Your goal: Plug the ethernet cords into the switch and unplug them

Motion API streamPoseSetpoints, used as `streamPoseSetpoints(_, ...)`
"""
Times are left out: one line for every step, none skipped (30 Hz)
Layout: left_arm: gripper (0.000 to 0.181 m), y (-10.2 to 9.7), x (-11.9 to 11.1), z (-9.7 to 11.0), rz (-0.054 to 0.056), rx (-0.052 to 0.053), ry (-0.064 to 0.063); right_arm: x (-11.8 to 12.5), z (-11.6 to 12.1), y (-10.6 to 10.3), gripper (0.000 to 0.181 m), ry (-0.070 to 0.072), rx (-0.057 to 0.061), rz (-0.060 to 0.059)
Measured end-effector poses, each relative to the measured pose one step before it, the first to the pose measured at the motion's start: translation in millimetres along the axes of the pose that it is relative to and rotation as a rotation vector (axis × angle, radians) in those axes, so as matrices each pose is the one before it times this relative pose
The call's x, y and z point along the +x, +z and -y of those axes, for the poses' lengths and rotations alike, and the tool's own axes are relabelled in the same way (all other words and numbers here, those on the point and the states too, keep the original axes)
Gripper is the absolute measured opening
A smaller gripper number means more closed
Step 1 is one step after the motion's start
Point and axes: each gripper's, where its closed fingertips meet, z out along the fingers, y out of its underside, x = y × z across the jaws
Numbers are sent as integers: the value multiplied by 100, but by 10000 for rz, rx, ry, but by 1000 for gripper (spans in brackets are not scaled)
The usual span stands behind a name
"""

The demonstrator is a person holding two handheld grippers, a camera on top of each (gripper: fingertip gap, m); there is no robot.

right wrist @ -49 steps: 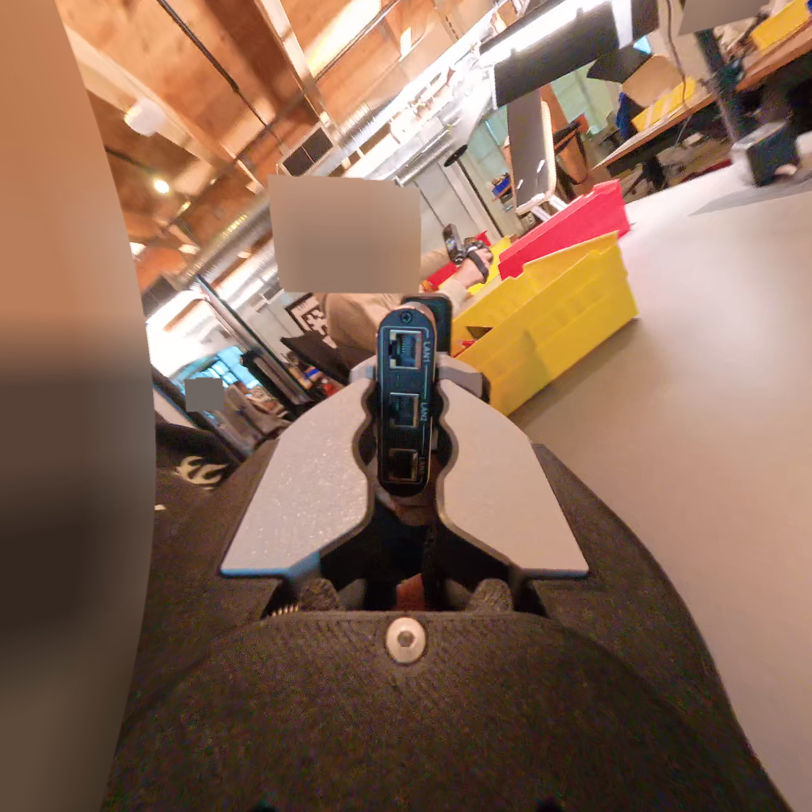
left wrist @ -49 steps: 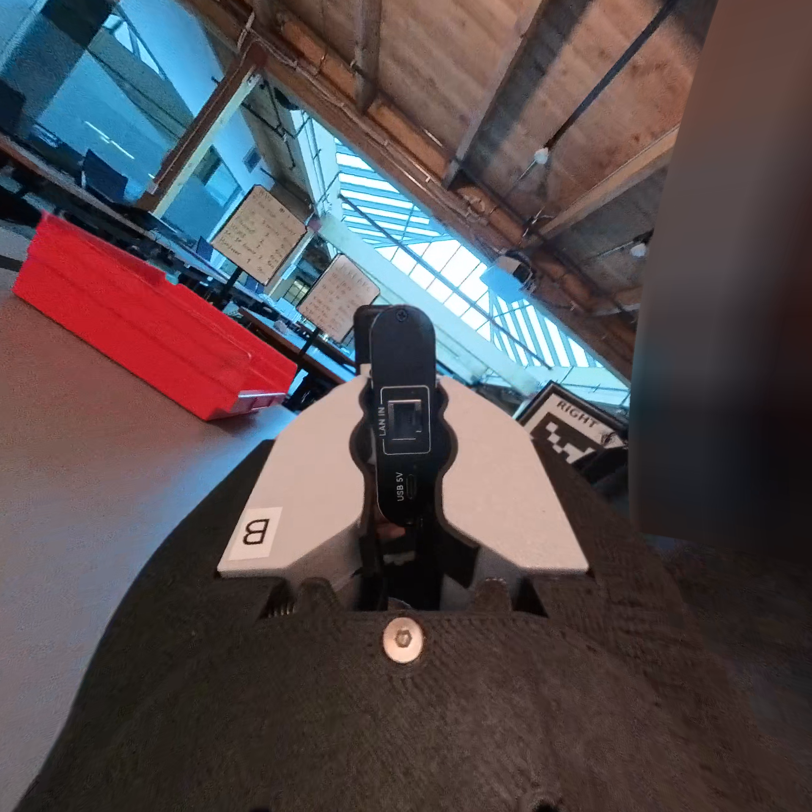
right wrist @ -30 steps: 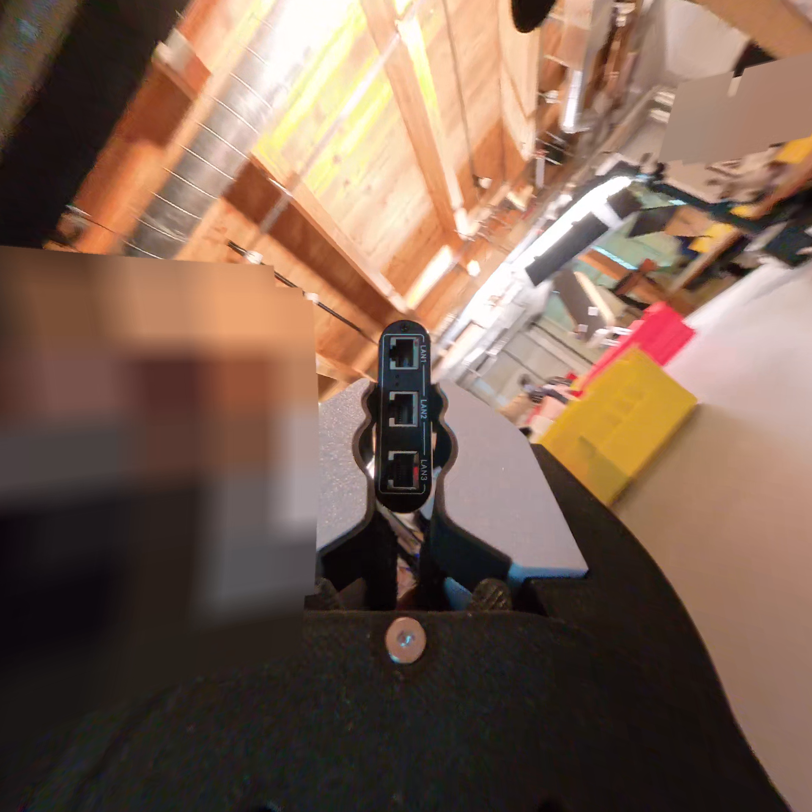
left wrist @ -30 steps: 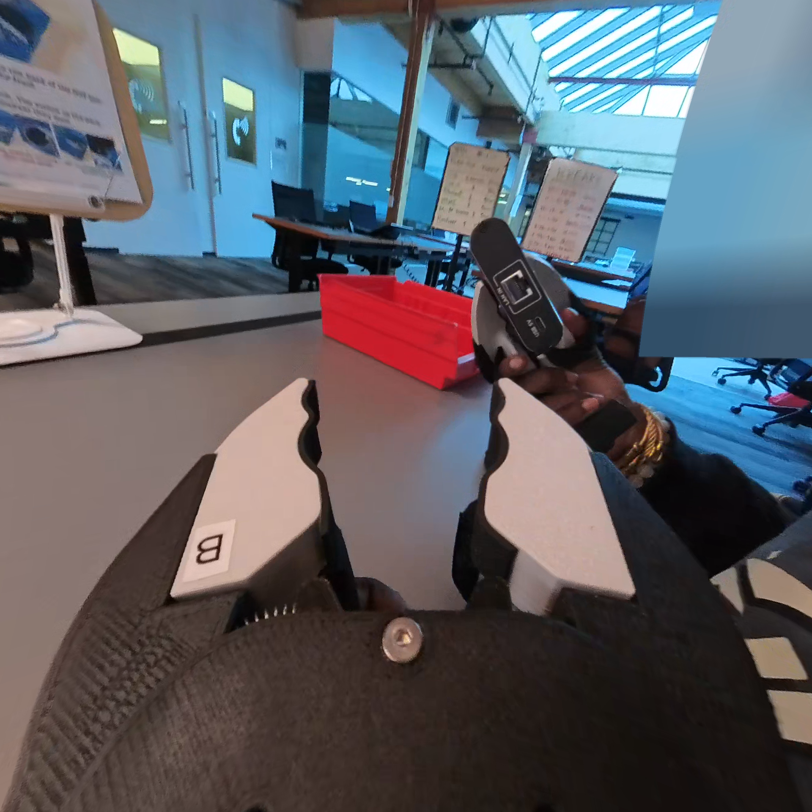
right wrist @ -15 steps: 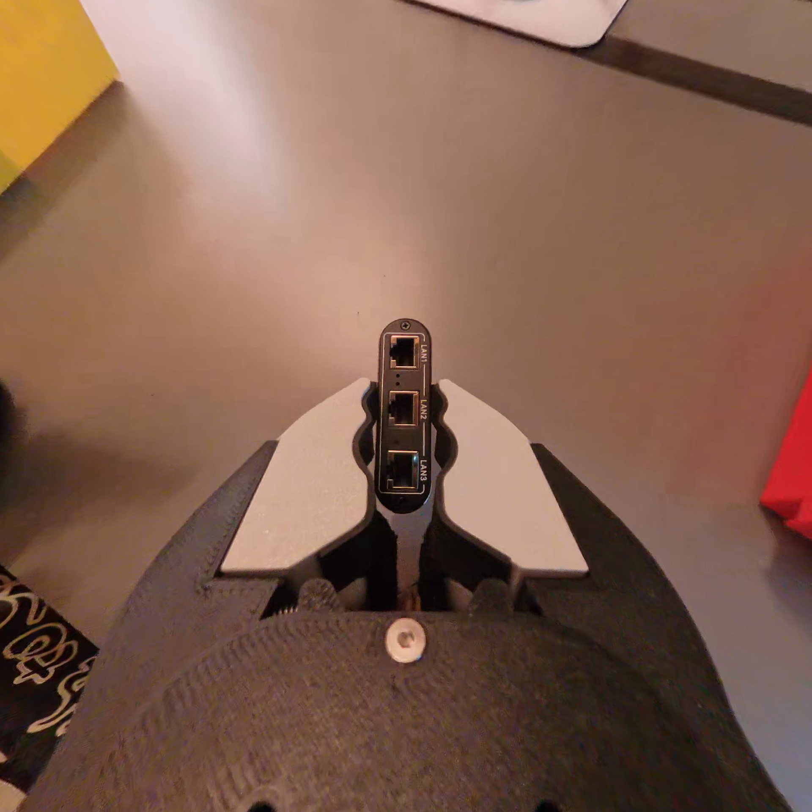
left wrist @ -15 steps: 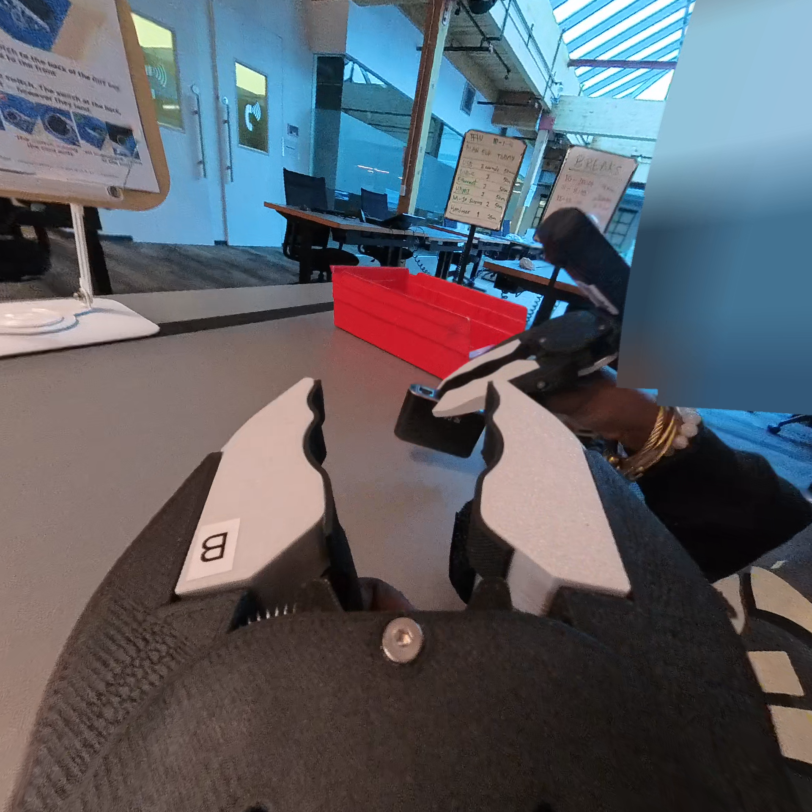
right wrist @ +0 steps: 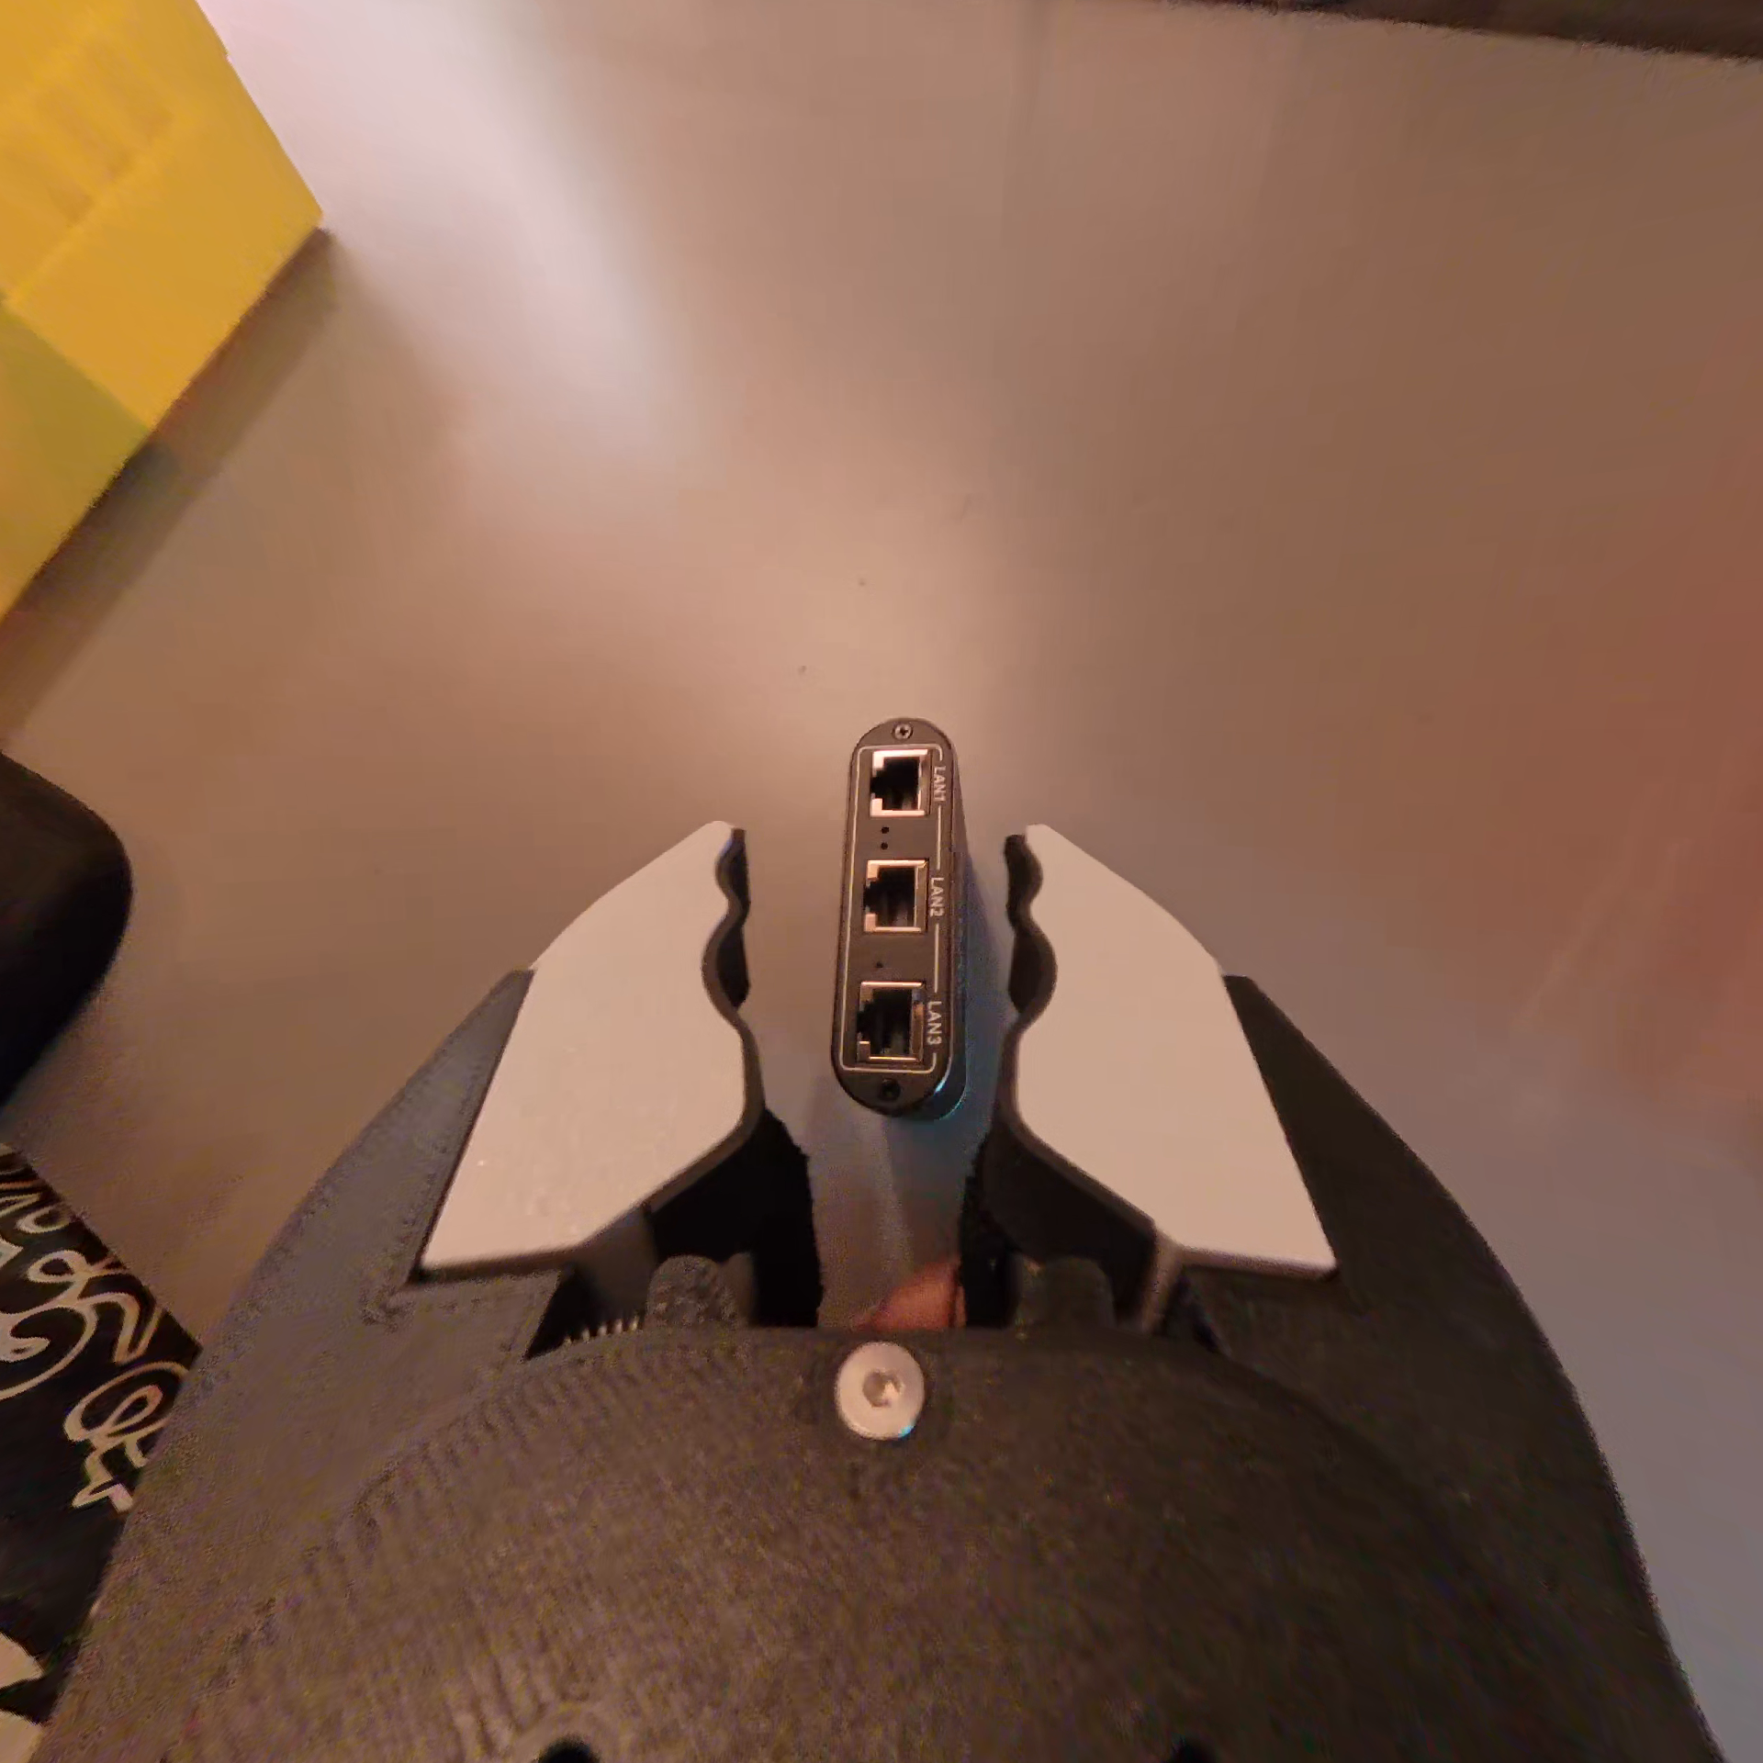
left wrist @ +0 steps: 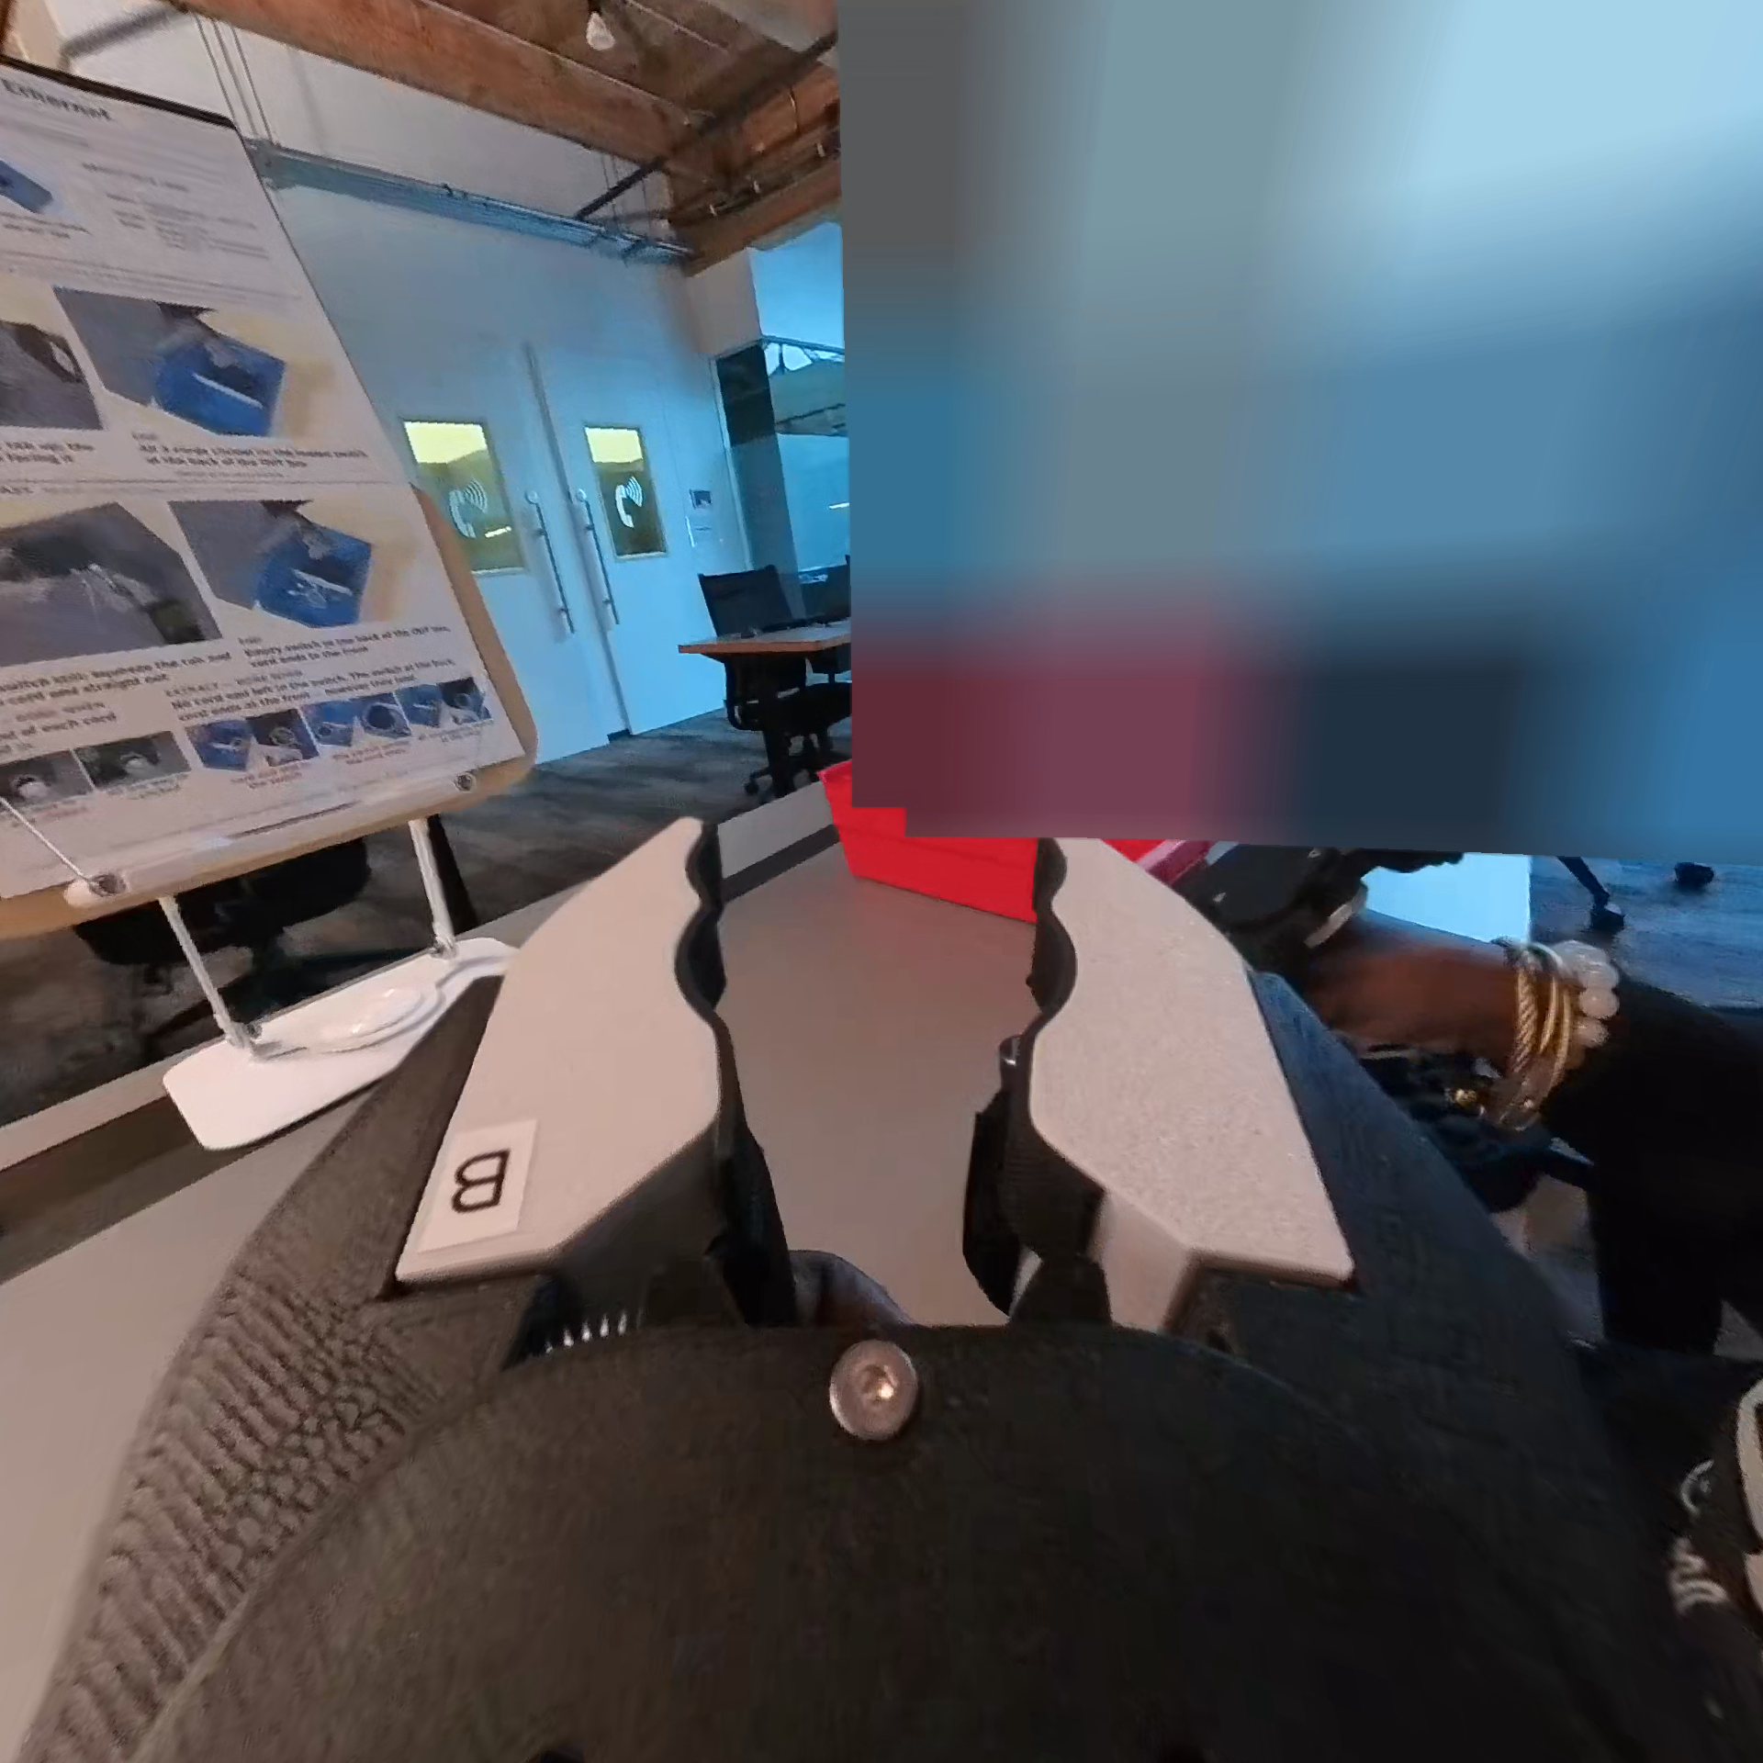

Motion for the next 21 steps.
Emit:
streamPoseSetpoints(62,134,184,2,-165,-30,-139,-51,569,-371,59,-71,373,112)
streamPoseSetpoints(62,103,246,6,-161,-15,-153,-280,855,-493,65,-165,555,299)
streamPoseSetpoints(62,86,299,-57,-169,-51,-157,-442,1102,-612,73,-177,725,431)
streamPoseSetpoints(62,31,352,-207,-185,-131,-175,-457,1280,-704,83,-150,852,473)
streamPoseSetpoints(63,-27,366,-413,-176,-244,-189,-378,1306,-766,90,-94,895,433)
streamPoseSetpoints(63,-134,338,-571,-147,-328,-163,-188,1212,-776,97,-57,857,352)
streamPoseSetpoints(64,-252,293,-638,-82,-351,-114,86,970,-749,99,-48,735,232)
streamPoseSetpoints(67,-407,227,-665,-12,-347,-14,337,627,-668,97,-13,574,174)
streamPoseSetpoints(70,-649,191,-699,28,-390,135,525,301,-594,96,158,434,120)
streamPoseSetpoints(71,-999,-65,-719,207,-453,253,579,109,-495,95,309,349,111)
streamPoseSetpoints(71,-1366,-694,-613,589,-413,312,582,68,-398,94,358,351,108)
streamPoseSetpoints(71,-1541,-1362,-136,830,-302,599,519,197,-307,93,390,423,88)
streamPoseSetpoints(71,-1727,-1927,-99,1013,-442,541,298,491,-248,93,409,500,110)
streamPoseSetpoints(71,-1823,-2407,-389,1171,-517,198,-91,689,-232,90,366,480,219)
streamPoseSetpoints(71,-1742,-2571,-764,1159,-545,-72,-291,722,-233,86,244,454,249)
streamPoseSetpoints(70,-1463,-2505,-1054,997,-506,-112,-194,638,-213,82,105,431,152)
streamPoseSetpoints(67,-1075,-2441,-1315,863,-512,-3,30,499,-214,79,-5,381,3)
streamPoseSetpoints(62,-660,-2521,-1684,926,-643,28,193,364,-179,75,-52,287,-101)
streamPoseSetpoints(57,-238,-2419,-2058,921,-843,82,158,239,-124,73,-38,170,-90)
streamPoseSetpoints(49,210,-1822,-2172,645,-907,323,39,105,-58,72,-4,69,-22)
streamPoseSetpoints(46,617,-1023,-2019,263,-786,515,-40,-2,7,71,3,4,21)
